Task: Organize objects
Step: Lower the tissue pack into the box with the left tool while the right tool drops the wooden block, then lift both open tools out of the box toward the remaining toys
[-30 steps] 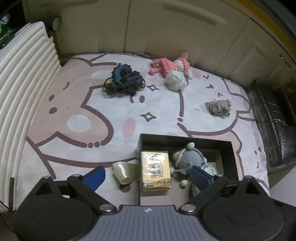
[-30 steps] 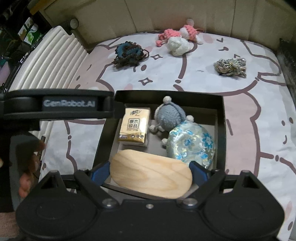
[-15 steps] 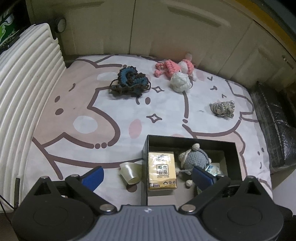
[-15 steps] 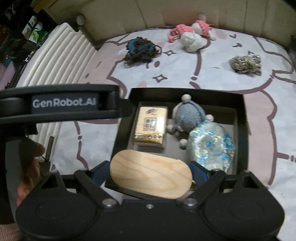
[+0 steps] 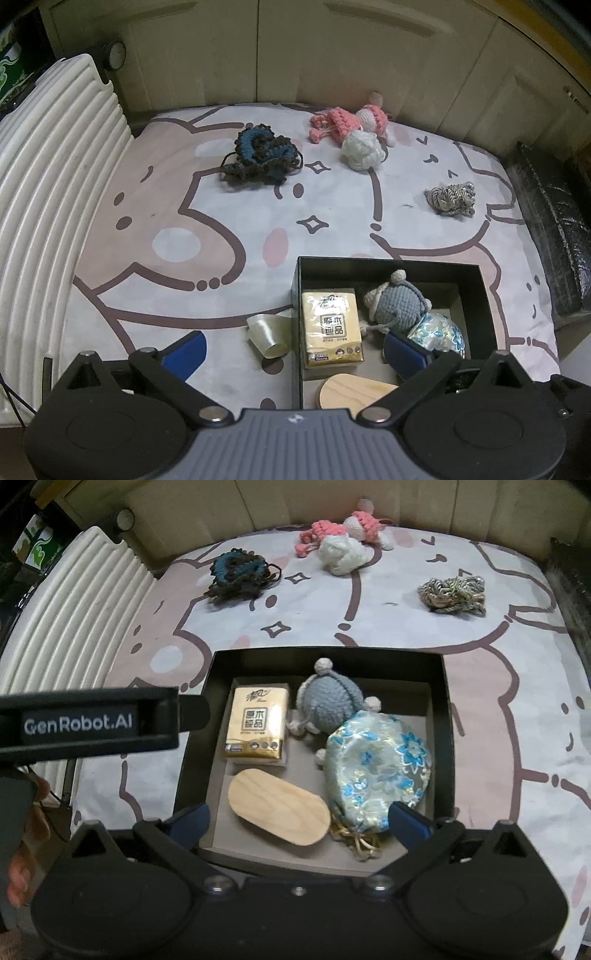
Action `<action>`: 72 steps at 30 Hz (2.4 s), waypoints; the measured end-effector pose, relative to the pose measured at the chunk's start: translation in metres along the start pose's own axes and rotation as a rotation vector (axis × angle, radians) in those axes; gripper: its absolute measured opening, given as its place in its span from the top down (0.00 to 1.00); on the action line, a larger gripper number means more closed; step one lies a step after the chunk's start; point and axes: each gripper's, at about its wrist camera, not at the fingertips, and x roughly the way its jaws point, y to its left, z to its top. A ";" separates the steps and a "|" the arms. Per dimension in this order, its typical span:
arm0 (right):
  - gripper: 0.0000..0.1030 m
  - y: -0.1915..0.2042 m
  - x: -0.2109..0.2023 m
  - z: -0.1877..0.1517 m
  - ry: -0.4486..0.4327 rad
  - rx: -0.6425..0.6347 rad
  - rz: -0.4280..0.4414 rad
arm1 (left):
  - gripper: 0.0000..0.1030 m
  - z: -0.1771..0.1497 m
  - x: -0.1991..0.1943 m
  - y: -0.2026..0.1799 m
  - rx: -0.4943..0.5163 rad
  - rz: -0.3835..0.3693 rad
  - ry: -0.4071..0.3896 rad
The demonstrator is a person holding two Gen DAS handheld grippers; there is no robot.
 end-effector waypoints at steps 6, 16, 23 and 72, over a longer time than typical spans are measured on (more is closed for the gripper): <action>0.00 -0.002 -0.009 0.000 -0.023 -0.002 0.007 | 0.02 -0.002 -0.002 0.000 -0.007 0.009 0.000; 0.00 -0.011 -0.025 -0.002 -0.068 -0.006 -0.044 | 0.02 -0.009 -0.007 -0.004 0.008 0.018 0.001; 0.00 -0.022 -0.040 0.000 -0.118 -0.007 -0.092 | 0.02 -0.013 -0.015 -0.003 0.007 0.023 -0.016; 0.00 -0.073 -0.064 0.008 -0.326 0.056 -0.173 | 0.00 -0.006 -0.021 -0.004 0.047 0.077 -0.246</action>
